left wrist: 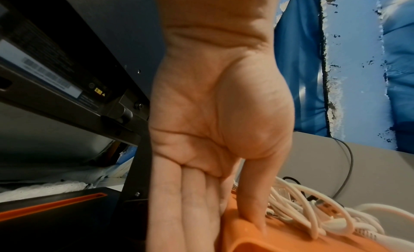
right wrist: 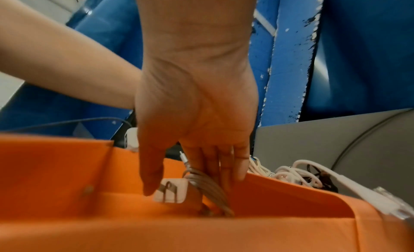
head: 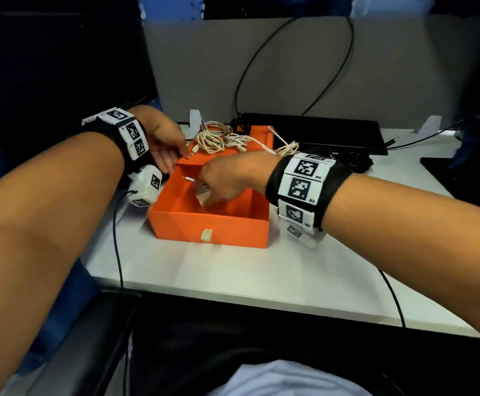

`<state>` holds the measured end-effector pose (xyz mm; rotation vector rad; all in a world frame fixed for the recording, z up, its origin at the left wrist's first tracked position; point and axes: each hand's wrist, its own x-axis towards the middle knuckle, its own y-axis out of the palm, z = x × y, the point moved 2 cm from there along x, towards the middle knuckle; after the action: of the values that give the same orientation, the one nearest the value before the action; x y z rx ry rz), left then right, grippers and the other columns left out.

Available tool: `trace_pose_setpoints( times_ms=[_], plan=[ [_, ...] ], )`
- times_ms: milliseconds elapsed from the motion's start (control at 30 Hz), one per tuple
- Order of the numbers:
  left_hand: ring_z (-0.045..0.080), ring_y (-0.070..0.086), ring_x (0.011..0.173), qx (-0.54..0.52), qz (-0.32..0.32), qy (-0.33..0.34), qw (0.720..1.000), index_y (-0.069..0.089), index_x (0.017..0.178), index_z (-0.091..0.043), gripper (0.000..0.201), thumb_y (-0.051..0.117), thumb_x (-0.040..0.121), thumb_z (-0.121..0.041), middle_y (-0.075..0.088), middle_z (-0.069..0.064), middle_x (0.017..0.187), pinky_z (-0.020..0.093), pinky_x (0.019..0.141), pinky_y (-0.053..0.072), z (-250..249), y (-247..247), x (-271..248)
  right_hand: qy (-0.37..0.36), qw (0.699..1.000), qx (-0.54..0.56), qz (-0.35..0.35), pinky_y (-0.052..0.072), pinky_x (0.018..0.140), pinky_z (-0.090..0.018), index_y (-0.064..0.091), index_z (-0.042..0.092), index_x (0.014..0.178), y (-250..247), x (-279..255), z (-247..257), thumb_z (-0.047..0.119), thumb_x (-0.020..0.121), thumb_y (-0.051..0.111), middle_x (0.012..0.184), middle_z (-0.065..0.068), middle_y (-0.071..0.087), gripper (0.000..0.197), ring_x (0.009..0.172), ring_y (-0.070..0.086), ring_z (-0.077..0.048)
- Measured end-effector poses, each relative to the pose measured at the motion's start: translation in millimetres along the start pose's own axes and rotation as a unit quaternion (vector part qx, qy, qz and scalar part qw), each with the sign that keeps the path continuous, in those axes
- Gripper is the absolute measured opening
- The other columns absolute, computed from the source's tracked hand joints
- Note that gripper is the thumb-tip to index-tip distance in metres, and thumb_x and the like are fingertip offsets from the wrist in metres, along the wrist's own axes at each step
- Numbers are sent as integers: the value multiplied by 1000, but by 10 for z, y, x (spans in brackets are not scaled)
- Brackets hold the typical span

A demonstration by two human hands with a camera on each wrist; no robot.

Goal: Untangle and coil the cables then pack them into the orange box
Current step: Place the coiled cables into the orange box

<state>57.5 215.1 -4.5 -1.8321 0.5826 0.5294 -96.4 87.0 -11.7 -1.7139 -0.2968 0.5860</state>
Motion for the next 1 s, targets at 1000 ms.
trace_pose_setpoints(
  times_ms=[1000],
  plan=[
    [28,76,73,-9,-1,-9,1000,65,117,8,37,48,107,-23,76,22,91,36,64,63,139,-24,-2,367,923,65,99,49,94,-34,51,16,136,828,-1054,-2269,51,81,80,135,-8,60,71,112,59,-29]
  ],
)
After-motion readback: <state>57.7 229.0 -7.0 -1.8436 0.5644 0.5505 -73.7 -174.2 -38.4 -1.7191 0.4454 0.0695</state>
